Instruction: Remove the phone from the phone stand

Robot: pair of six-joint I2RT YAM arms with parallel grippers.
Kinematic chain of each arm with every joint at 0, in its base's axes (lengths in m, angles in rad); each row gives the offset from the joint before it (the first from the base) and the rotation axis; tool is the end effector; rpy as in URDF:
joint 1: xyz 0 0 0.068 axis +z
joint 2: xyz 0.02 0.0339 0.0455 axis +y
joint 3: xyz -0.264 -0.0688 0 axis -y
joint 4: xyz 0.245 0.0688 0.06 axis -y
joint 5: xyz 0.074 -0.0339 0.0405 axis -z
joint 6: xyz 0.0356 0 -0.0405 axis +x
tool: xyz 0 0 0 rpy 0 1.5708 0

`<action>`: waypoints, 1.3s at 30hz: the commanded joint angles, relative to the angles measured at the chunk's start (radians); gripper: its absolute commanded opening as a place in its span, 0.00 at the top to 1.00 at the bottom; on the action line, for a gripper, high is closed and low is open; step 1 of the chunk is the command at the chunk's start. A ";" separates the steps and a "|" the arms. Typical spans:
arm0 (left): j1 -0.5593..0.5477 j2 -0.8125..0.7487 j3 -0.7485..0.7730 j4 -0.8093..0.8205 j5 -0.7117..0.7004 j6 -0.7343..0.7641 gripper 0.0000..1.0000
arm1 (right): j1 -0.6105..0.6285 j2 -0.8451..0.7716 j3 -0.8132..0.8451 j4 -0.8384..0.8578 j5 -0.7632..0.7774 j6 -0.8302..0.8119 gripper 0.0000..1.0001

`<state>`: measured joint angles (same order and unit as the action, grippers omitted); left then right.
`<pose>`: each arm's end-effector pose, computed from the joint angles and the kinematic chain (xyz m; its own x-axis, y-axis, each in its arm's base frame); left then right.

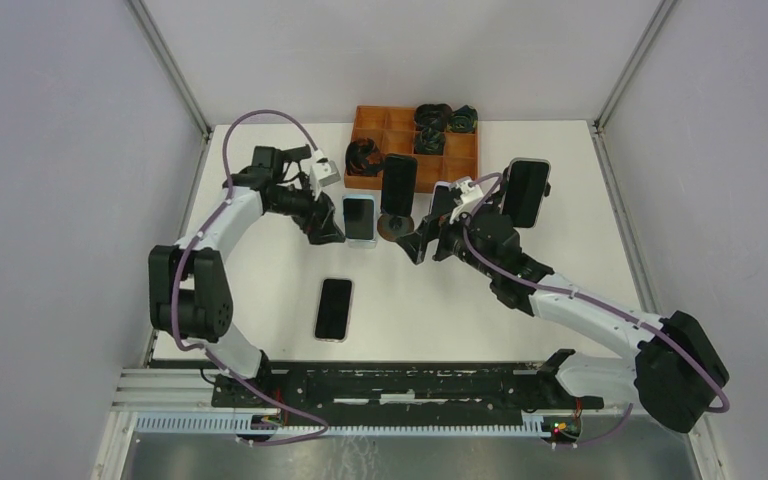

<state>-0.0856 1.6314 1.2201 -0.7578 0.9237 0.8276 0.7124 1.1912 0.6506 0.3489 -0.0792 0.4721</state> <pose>0.3183 -0.0558 0.2462 -0.3537 0.4759 -0.8052 0.9204 0.3305 -0.2090 0.2029 0.1790 0.2632 -0.4515 0.2091 -0.8674 -0.5671 0.6833 0.4599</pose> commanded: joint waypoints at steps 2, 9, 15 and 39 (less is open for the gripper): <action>-0.022 0.076 0.059 0.281 -0.072 -0.273 0.00 | 0.000 -0.047 0.003 0.025 -0.012 -0.018 0.02; -0.035 0.184 0.101 0.323 -0.019 -0.213 0.00 | 0.000 -0.060 -0.002 0.040 -0.037 -0.017 0.02; -0.041 0.246 0.154 0.297 0.029 -0.161 0.07 | 0.001 -0.059 -0.004 0.066 -0.073 -0.009 0.02; -0.057 0.141 0.125 0.073 0.007 0.028 0.93 | 0.004 -0.020 -0.028 0.122 -0.152 0.007 0.18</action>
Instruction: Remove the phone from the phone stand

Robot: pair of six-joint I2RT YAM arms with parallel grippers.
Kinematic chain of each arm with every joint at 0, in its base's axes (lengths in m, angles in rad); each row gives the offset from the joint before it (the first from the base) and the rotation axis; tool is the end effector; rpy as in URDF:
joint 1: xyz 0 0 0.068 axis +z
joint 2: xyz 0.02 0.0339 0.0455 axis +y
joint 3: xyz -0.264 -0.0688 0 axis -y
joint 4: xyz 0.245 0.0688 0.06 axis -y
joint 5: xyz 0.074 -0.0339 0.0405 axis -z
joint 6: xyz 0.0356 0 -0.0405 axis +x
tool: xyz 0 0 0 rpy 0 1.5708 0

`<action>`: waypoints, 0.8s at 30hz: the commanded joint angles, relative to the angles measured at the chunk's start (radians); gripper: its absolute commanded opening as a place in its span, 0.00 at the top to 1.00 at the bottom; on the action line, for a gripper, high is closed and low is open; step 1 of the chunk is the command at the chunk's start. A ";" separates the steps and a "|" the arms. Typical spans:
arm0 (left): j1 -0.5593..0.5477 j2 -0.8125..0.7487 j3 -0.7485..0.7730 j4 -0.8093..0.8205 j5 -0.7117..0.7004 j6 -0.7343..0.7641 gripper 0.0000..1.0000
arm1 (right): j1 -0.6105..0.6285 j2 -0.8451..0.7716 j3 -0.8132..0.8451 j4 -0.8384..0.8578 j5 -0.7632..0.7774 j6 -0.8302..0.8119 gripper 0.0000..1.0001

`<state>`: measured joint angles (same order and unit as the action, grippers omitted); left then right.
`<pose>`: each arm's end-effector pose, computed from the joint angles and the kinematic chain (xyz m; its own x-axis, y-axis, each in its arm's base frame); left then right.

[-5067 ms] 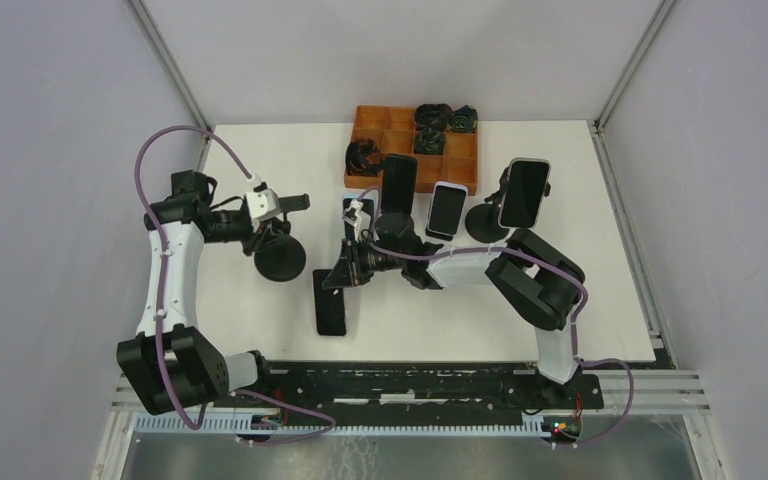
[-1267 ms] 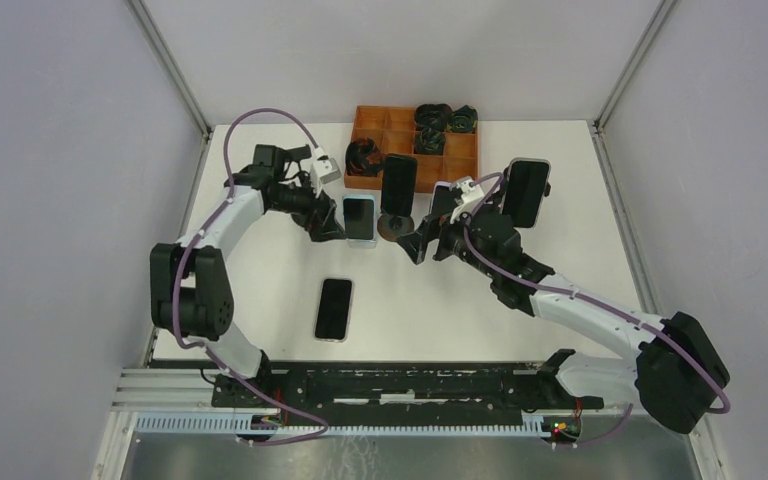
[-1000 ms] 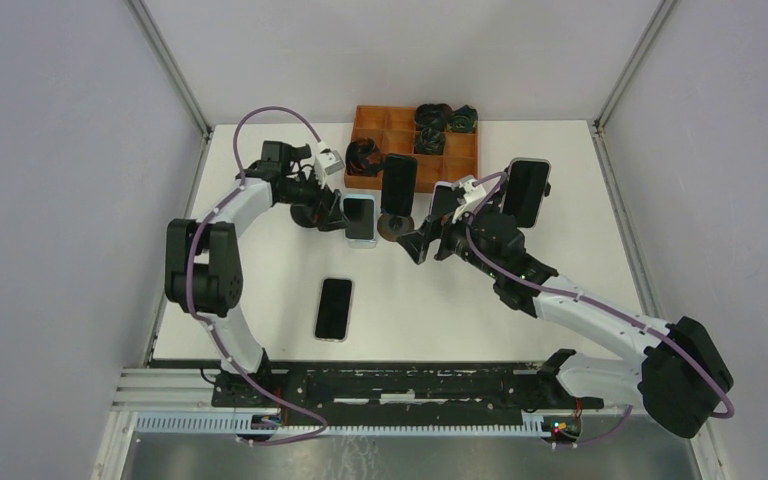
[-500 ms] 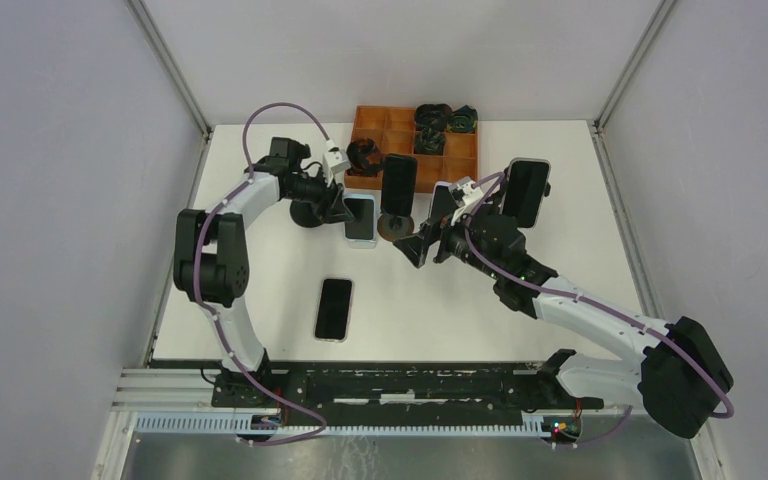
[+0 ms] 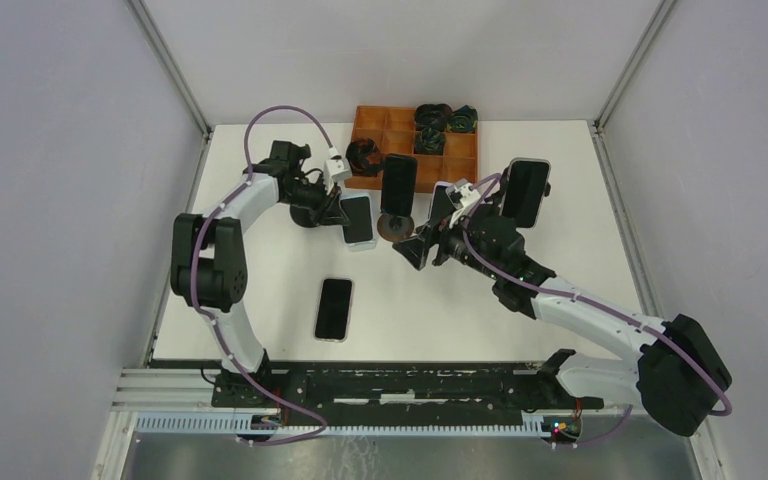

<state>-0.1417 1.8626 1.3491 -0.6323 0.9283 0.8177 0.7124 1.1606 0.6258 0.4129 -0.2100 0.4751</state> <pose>0.3703 -0.0816 0.2114 -0.3167 0.4868 -0.8141 0.9394 0.2799 -0.1980 0.1950 0.1782 0.2691 -0.4459 0.2060 -0.8711 -0.6656 0.5743 0.4766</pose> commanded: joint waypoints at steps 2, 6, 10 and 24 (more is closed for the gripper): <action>-0.001 -0.103 -0.001 -0.078 -0.009 0.046 0.97 | 0.003 0.017 -0.003 0.058 -0.024 0.004 0.19; 0.001 -0.123 0.006 -0.186 -0.027 0.127 0.98 | 0.003 0.036 -0.005 0.066 -0.031 -0.002 0.20; 0.001 -0.115 0.036 -0.344 -0.040 0.255 0.98 | 0.012 0.081 -0.001 0.091 -0.043 -0.011 0.19; -0.001 -0.123 0.126 -0.672 0.044 0.488 0.98 | 0.057 0.392 0.129 0.200 -0.129 -0.053 0.13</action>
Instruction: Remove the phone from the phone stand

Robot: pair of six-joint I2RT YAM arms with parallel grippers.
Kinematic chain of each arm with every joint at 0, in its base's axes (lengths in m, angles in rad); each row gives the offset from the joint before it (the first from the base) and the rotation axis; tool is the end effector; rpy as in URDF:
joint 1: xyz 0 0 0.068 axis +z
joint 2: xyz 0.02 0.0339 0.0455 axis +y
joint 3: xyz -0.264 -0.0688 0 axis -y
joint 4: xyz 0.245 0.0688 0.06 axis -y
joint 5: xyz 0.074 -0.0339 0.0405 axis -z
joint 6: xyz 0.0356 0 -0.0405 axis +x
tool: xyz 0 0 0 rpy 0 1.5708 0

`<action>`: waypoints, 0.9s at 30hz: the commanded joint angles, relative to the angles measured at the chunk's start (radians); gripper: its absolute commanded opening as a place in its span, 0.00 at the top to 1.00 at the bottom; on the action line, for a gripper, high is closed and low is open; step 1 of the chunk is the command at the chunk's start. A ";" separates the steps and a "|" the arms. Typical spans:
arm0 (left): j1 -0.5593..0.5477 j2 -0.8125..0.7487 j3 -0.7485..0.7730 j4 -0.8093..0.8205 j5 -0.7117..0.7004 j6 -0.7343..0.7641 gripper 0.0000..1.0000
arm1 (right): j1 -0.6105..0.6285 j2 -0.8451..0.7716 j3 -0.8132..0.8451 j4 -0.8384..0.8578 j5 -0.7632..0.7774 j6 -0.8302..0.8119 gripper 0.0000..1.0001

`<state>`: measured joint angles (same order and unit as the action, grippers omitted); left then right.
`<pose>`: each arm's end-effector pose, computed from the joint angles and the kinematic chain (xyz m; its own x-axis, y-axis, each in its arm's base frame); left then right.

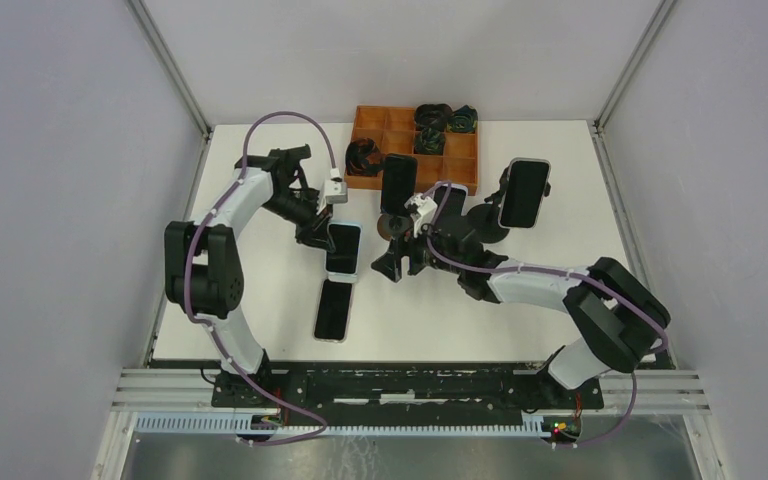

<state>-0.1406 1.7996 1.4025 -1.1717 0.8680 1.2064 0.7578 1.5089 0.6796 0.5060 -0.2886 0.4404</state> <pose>0.3222 -0.0730 0.2342 -0.2668 0.6477 -0.7136 0.9579 0.0971 -0.2701 0.2225 0.2245 0.2025 -0.5732 0.0202 -0.8192 -0.6750 0.5552 0.4860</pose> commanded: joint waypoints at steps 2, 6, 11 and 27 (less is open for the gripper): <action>-0.003 -0.082 0.097 -0.161 0.129 0.105 0.98 | 0.025 0.061 0.094 0.134 -0.056 -0.024 0.13; -0.009 -0.121 0.138 -0.209 0.175 0.105 0.98 | 0.043 0.076 0.136 0.169 -0.055 -0.035 0.14; -0.021 -0.161 0.168 -0.293 0.226 0.106 0.98 | 0.052 0.083 0.182 0.197 -0.076 -0.019 0.19; -0.106 -0.372 0.042 -0.293 0.212 0.047 0.98 | 0.081 -0.060 0.163 0.175 -0.181 -0.050 0.31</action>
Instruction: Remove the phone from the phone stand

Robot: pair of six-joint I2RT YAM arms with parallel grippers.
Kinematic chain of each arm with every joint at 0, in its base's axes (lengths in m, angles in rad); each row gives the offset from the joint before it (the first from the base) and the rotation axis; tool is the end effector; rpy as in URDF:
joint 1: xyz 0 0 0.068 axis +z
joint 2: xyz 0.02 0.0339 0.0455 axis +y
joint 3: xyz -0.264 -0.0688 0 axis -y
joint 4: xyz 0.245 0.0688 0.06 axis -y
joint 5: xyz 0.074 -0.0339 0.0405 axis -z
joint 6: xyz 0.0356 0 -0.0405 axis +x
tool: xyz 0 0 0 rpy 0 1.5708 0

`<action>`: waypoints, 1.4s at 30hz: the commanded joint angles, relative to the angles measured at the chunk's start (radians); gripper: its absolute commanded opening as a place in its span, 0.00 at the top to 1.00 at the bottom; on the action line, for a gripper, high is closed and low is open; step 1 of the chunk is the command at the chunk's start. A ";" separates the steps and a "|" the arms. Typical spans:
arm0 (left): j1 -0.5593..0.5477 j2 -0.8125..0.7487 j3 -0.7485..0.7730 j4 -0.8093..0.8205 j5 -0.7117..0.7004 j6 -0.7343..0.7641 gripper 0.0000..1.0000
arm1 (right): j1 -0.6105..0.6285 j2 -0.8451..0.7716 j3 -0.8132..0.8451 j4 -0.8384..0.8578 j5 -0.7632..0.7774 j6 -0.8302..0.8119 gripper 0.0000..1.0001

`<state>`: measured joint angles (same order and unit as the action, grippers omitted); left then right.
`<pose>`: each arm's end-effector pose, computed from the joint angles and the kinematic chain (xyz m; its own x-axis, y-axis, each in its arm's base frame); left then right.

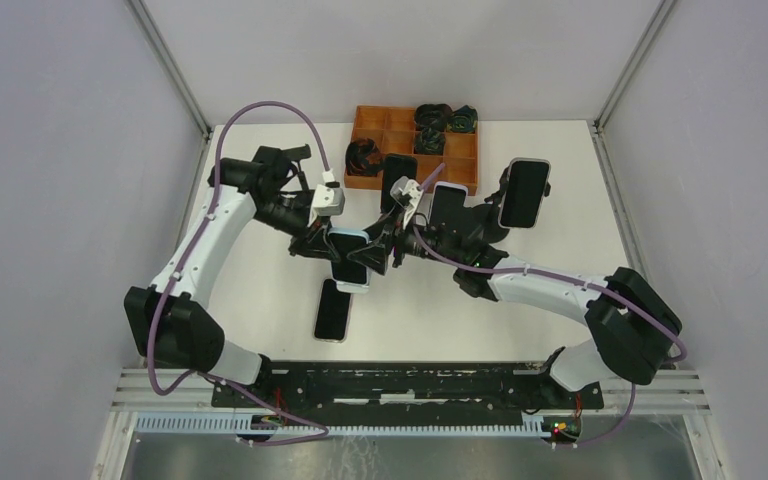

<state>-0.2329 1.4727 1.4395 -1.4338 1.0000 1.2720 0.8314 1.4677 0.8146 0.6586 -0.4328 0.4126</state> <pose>0.2370 -0.0870 0.3353 -0.0846 0.5508 -0.8304 0.9866 -0.0706 -0.1474 0.2115 0.2540 0.2755 -0.3789 0.1247 -0.9170 -0.8748 0.2749 0.3989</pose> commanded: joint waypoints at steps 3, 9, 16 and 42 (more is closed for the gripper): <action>-0.016 -0.049 0.009 -0.006 0.076 -0.049 0.98 | 0.027 -0.025 0.027 -0.006 -0.026 -0.035 0.37; -0.016 -0.097 -0.030 0.177 0.038 -0.230 0.98 | 0.039 -0.108 -0.052 -0.043 0.071 -0.053 0.36; -0.018 -0.130 -0.044 0.251 0.048 -0.331 0.98 | 0.041 -0.148 -0.088 -0.030 0.088 -0.042 0.36; -0.036 -0.126 0.025 0.164 0.078 -0.335 0.68 | 0.072 -0.043 0.001 0.212 -0.118 0.102 1.00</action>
<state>-0.2493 1.3739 1.4048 -1.3251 0.9565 0.9737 0.8875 1.4551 0.8032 0.6750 -0.4976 0.4137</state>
